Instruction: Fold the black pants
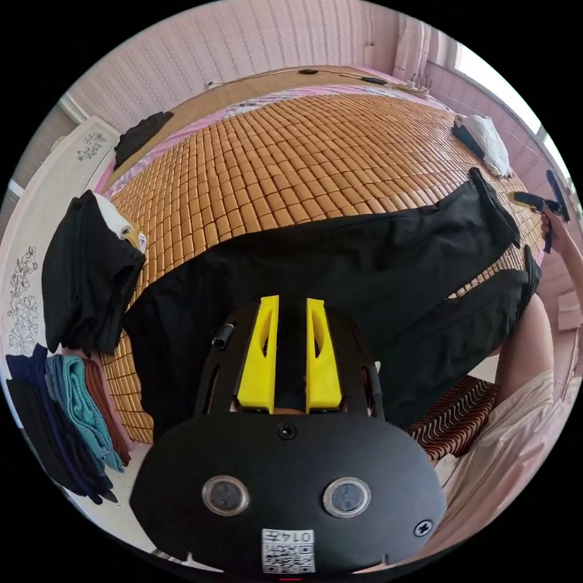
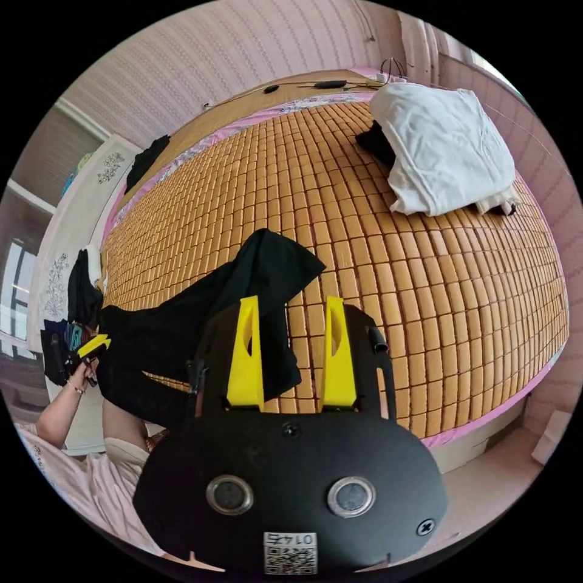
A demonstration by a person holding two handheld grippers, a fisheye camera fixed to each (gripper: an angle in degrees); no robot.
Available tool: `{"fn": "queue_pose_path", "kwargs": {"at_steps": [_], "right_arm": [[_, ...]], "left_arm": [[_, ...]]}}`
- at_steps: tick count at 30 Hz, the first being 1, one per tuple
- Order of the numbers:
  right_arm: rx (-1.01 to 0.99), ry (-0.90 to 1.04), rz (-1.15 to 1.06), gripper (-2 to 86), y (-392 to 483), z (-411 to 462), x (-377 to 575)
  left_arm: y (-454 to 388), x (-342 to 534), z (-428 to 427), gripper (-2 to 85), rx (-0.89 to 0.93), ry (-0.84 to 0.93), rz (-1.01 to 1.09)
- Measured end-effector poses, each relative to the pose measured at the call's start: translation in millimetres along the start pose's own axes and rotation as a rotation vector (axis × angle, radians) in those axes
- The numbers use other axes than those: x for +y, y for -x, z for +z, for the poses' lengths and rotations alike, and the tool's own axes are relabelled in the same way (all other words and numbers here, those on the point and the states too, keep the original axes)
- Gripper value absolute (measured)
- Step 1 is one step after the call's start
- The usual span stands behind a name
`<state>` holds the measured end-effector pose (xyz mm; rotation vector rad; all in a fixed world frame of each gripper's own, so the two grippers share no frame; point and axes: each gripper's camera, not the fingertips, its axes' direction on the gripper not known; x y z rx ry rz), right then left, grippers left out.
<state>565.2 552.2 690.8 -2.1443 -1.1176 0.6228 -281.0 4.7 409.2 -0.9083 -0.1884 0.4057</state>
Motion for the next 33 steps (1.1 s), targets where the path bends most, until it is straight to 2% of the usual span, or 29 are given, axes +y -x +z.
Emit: {"fn": "queue_pose_path", "kwargs": {"at_steps": [3, 4, 7, 9, 13, 17, 19, 20, 24, 26, 29, 33], "right_arm": [[-0.121, -0.062, 0.195, 14.4, -15, 17, -3], [-0.141, -0.107, 0.227, 13.1, -17, 19, -4], [-0.053, -0.108, 0.268, 6.1, -19, 19, -7], [-0.121, -0.130, 0.198, 2.5, -21, 13, -9], [-0.166, -0.125, 0.092, 0.7, -23, -3, -18], [-0.155, -0.171, 0.072, 0.2, -30, -33, -24], [-0.177, -0.170, 0.067, 0.0, -41, -60, -36], [-0.158, -0.169, 0.057, 0.0, -43, -66, -40], [0.248, -0.167, 0.062, -0.1, -42, -81, -77], [0.237, -0.168, 0.063, 0.0, -34, -80, -85], [0.116, -0.186, -0.056, 0.0, 1, -61, -78], [0.175, -0.007, -0.230, -0.2, 57, 13, -62]], "left_arm": [[24, 3, 22, 7.4, 0.078, 0.051, -0.163], [29, 7, 23, 7.2, 0.093, -0.003, -0.203], [35, 9, 28, 6.5, 0.082, -0.017, -0.219], [37, 10, 30, 6.4, 0.054, -0.020, -0.182], [53, 16, 35, 6.2, 0.098, -0.024, -0.180], [56, 20, 36, 5.2, 0.041, -0.037, -0.124], [61, 23, 34, 1.6, 0.005, -0.055, -0.147], [64, 23, 35, 1.2, 0.017, -0.055, -0.155], [75, 28, 44, 0.3, 0.030, -0.064, -0.184], [81, 31, 46, 0.2, 0.063, -0.066, -0.247], [92, 41, 39, 0.2, 0.110, -0.126, -0.293], [117, 55, 24, 0.1, 0.064, -0.206, -0.338]]}}
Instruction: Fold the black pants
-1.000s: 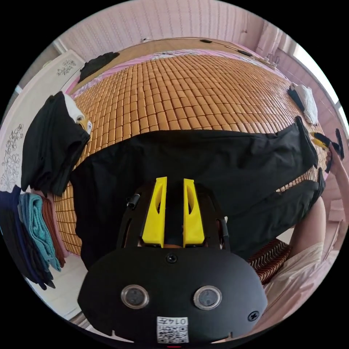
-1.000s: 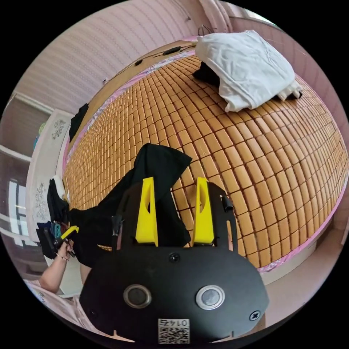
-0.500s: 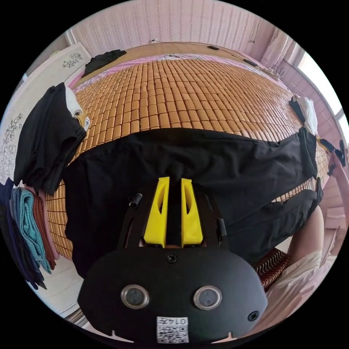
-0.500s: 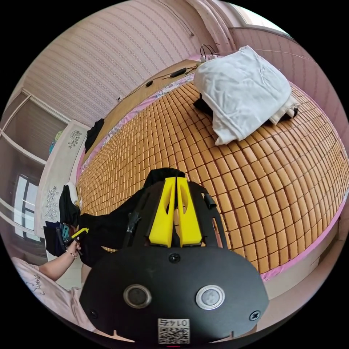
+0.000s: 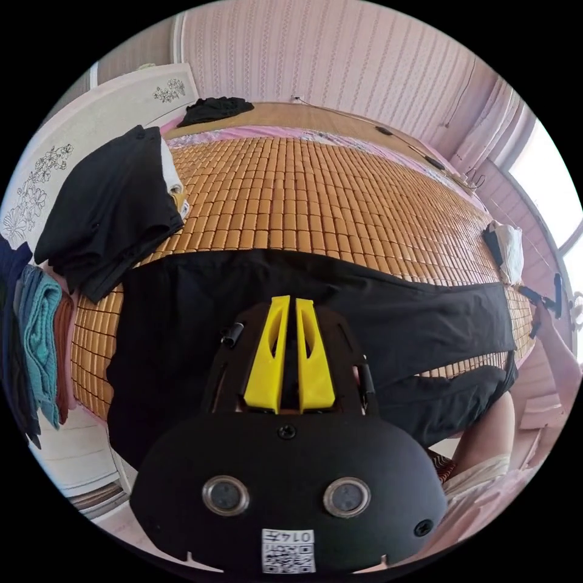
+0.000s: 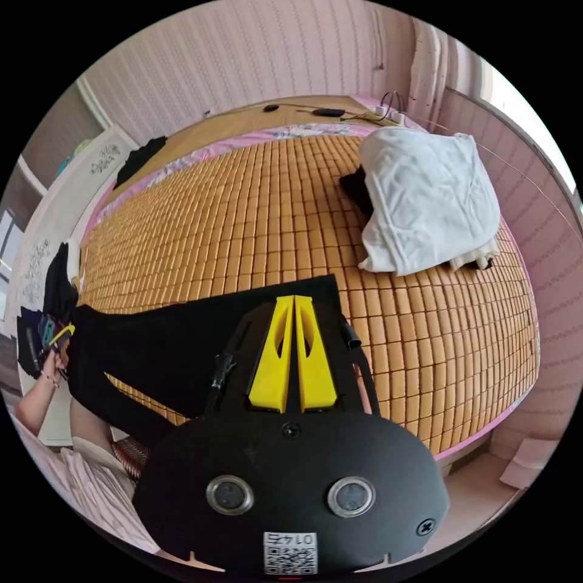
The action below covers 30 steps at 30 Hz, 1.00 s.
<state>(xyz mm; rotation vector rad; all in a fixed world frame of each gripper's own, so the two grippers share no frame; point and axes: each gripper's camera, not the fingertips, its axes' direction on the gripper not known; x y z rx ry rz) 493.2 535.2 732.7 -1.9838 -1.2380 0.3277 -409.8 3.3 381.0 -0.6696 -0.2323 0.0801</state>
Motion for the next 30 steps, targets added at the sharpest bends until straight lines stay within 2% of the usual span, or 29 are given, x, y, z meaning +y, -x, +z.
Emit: {"fn": "queue_pose_path", "kwargs": {"at_steps": [3, 7, 9, 14, 16, 20, 26, 30], "right_arm": [[0.087, 0.017, 0.031, -0.3, 22, 27, -6], [0.062, -0.017, 0.066, -0.4, 26, 33, -21], [0.050, -0.044, 0.056, -0.4, 26, 35, -25], [0.116, -0.064, -0.008, -0.3, 40, 43, -38], [0.111, -0.060, -0.011, -0.3, 43, 49, -46], [0.095, -0.059, -0.010, -0.3, 48, 60, -55], [0.026, -0.028, 0.095, -0.6, 41, 63, -55], [0.081, -0.252, 0.097, -0.8, 43, 10, -10]], "left_arm": [[30, -3, 3, -0.1, -0.132, 0.018, -0.058], [69, -3, 19, -0.7, -0.313, 0.090, -0.230], [81, -1, 31, -0.8, -0.311, 0.165, -0.279], [94, -2, 41, -1.0, -0.331, 0.153, -0.290], [105, -5, 44, -1.0, -0.409, 0.192, -0.330], [123, -6, 46, -1.0, -0.369, 0.189, -0.397], [124, -6, 52, -1.0, -0.351, 0.215, -0.366], [123, 7, 35, -0.8, -0.272, 0.124, -0.336]]}}
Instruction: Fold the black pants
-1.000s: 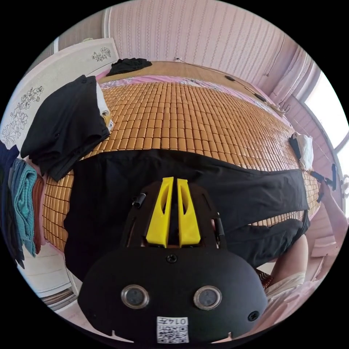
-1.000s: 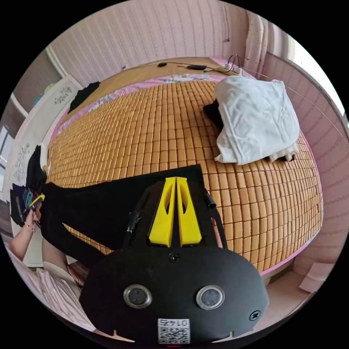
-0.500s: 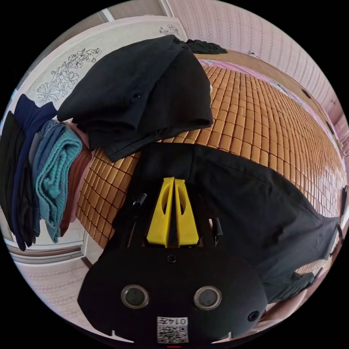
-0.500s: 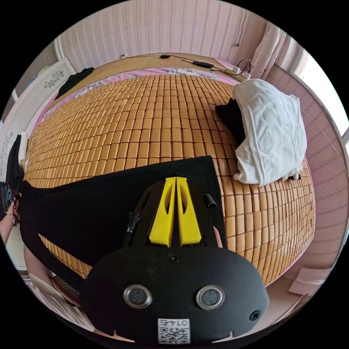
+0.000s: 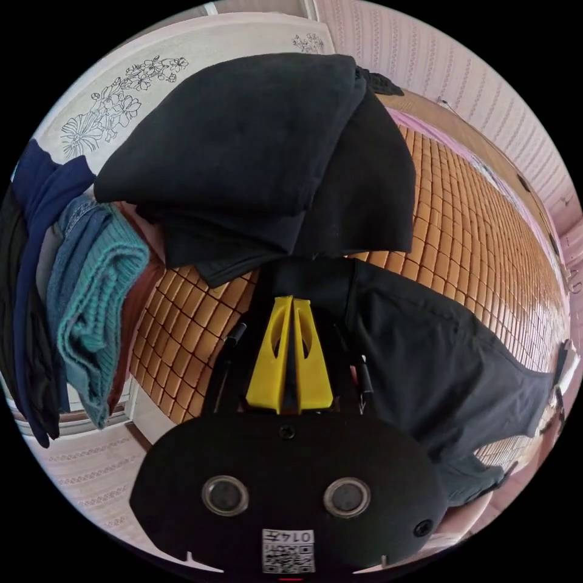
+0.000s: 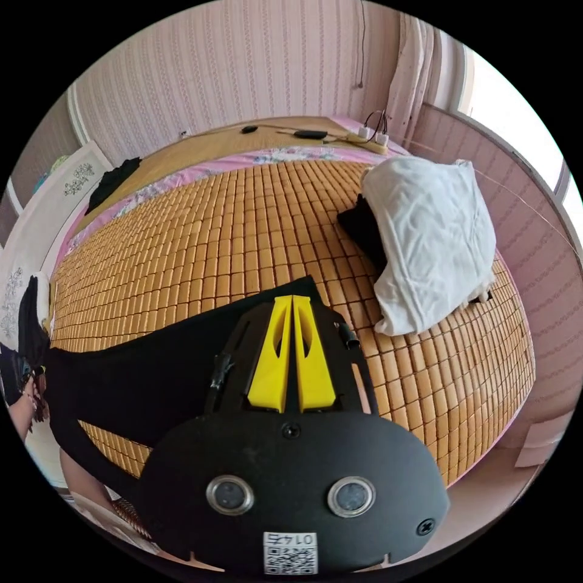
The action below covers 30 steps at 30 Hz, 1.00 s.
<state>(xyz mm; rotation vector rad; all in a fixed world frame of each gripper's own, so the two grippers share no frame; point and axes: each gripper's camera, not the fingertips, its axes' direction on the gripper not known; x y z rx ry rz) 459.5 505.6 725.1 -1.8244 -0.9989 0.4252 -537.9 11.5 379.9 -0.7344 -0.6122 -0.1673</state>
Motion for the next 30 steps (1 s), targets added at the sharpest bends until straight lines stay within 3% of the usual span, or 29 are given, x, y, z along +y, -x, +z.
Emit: {"fn": "queue_pose_path", "kwargs": {"at_steps": [5, 7, 12, 16, 22, 27, 30], "right_arm": [[0.093, 0.043, 0.038, 0.0, -30, -63, 93], [0.127, 0.064, 0.120, 1.1, -48, -92, 156], [0.052, 0.150, 0.252, 4.8, -61, -114, 258], [-0.046, 0.221, 0.135, 7.5, -33, -99, 289], [-0.006, 0.336, 0.020, 7.1, -10, -56, 299], [-0.108, 0.204, 0.101, 1.3, -38, -86, 318], [-0.073, 0.076, 0.111, 0.7, -48, -121, 345]], "left_arm": [[-12, 45, -40, -0.6, 0.061, -0.136, 0.180], [-34, 80, -61, -0.6, 0.128, -0.175, 0.344], [-95, 160, -81, -0.2, 0.291, -0.139, 0.672], [-144, 205, -87, 1.0, 0.444, -0.116, 0.806], [-208, 244, -102, 5.4, 0.458, -0.168, 1.112], [-241, 268, -107, 9.1, 0.506, -0.136, 1.259], [-259, 280, -107, 10.5, 0.516, -0.146, 1.308]]}}
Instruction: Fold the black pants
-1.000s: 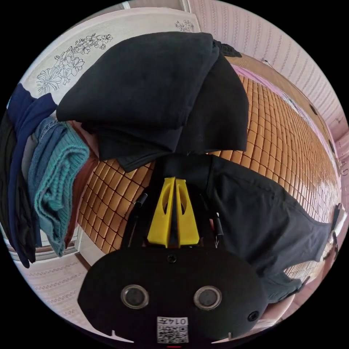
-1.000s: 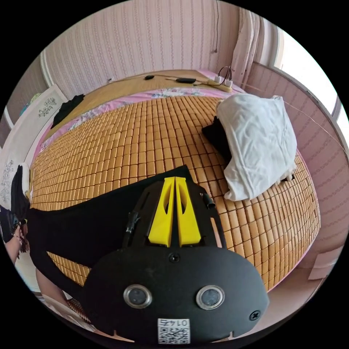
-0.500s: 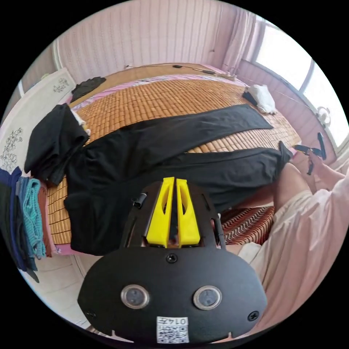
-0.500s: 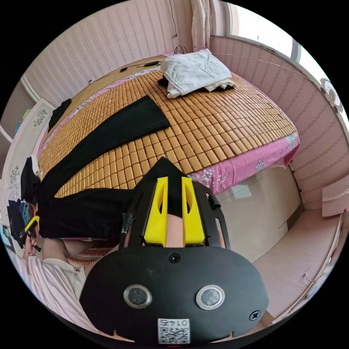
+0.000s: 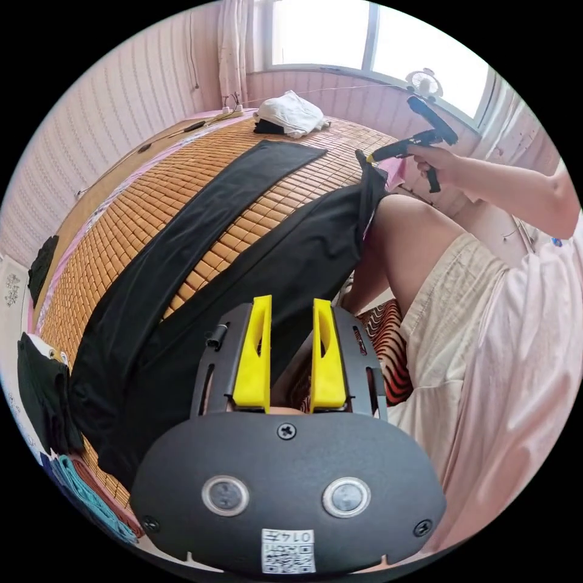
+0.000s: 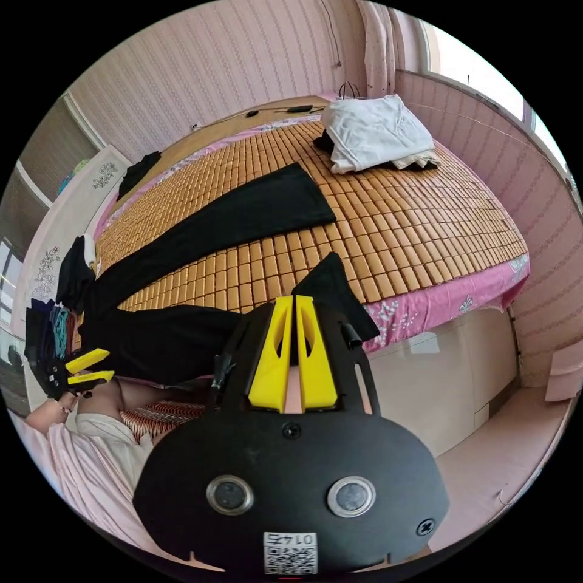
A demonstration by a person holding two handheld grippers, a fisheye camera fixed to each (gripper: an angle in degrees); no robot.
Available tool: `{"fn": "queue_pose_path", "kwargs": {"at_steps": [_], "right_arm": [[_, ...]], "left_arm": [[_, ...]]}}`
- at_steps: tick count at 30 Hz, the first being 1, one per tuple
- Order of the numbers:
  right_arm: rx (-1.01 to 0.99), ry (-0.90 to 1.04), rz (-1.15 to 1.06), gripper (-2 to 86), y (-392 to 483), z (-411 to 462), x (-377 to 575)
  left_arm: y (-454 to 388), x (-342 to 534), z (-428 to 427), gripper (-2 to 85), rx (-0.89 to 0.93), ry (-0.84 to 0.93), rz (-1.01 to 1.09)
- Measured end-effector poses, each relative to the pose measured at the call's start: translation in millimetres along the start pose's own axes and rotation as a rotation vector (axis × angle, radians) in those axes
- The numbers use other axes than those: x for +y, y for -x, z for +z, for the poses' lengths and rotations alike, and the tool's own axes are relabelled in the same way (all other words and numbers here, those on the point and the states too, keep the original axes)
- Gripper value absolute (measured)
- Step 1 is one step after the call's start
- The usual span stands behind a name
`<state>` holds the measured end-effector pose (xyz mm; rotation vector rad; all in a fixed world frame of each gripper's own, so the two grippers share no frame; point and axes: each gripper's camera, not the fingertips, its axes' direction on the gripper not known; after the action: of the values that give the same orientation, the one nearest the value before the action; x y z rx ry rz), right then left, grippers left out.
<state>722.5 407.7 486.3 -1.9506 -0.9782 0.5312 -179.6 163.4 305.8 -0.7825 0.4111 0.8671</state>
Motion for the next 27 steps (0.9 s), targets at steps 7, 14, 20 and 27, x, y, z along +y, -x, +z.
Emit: {"fn": "queue_pose_path", "kwargs": {"at_steps": [7, 14, 20, 27], "right_arm": [[-0.033, -0.244, -0.017, 0.2, -19, -70, 78], [-0.121, -0.345, 0.020, 0.2, -22, -86, 76], [-0.190, -0.386, -0.018, 0.2, -12, -79, 83], [-0.264, -0.369, -0.102, 0.3, -9, -54, 24]], "left_arm": [[0, -34, 10, 10.7, -0.053, -0.009, -0.009], [-11, -46, 0, 10.9, 0.075, -0.046, 0.019], [-42, -69, 34, 9.3, -0.097, 0.040, 0.019], [-38, -91, 46, -0.5, -0.016, 0.131, -0.058]]}}
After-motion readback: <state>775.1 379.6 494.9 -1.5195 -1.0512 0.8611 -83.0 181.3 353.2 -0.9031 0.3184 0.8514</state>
